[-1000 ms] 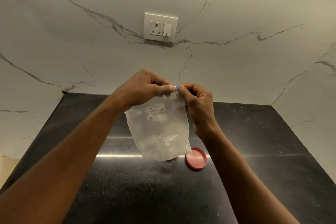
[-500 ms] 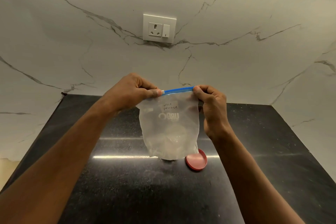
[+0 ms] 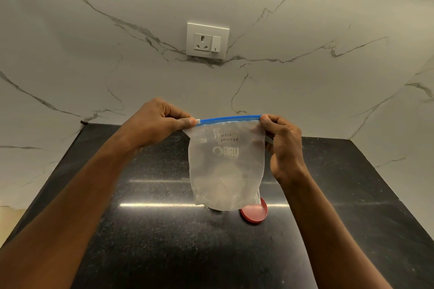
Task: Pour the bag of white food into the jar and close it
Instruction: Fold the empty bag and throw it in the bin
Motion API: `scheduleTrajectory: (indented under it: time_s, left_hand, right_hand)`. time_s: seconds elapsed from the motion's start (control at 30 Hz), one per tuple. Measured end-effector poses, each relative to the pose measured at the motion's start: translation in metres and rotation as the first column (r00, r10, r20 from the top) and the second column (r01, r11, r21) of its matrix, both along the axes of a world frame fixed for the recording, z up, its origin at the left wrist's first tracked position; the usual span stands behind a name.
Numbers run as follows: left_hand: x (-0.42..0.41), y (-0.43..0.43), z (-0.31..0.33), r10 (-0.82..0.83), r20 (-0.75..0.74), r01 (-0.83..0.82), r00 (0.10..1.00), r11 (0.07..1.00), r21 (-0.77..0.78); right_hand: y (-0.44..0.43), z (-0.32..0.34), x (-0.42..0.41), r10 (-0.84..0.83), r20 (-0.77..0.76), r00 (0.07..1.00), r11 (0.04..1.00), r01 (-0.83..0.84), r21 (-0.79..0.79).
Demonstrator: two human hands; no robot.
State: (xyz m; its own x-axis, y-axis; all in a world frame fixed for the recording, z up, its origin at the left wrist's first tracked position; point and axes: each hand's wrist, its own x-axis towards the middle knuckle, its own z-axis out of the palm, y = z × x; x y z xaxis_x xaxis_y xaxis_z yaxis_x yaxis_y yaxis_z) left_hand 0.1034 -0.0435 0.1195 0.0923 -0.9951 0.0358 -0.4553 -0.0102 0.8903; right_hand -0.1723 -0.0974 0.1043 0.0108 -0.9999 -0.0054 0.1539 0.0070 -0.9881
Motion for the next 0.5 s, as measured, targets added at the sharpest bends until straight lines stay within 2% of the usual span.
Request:
scheduleTrajectory:
  time_s: [0.13,0.2,0.27,0.3,0.37,0.43,0.5]
  left_hand:
    - [0.004,0.005,-0.006,0.041,-0.034,-0.043,0.999,0.998,-0.046]
    - [0.0,0.01,-0.015,0.023,-0.223,-0.036,0.974,0.998,-0.055]
    - [-0.006,0.016,-0.032,-0.044,-0.443,0.052,0.895,0.999,0.005]
    - [-0.012,0.02,-0.042,-0.08,-0.496,0.111,0.865,0.993,0.033]
    - [-0.026,0.026,-0.061,-0.103,-0.499,0.162,0.86,0.984,0.076]
    - [-0.039,0.028,-0.069,0.011,-0.489,0.049,0.872,0.993,0.11]
    - [-0.043,0.027,-0.074,0.119,-0.536,-0.063,0.836,0.99,0.123]
  right_hand:
    - [0.001,-0.003,-0.001,0.024,0.014,1.0,1.0,-0.024,0.0]
    - [-0.001,-0.002,-0.002,0.033,0.069,0.997,0.999,-0.035,0.03]
    - [-0.003,0.0,-0.001,0.05,0.155,0.987,0.996,-0.062,0.07]
    - [-0.004,0.0,0.0,0.062,0.196,0.979,0.992,-0.082,0.092]
    - [-0.006,-0.003,0.003,0.084,0.242,0.967,0.984,-0.119,0.133]
    - [-0.007,-0.008,0.005,0.105,0.233,0.967,0.978,-0.143,0.149]
    - [-0.004,-0.017,0.003,0.194,0.159,0.968,0.967,-0.216,0.136]
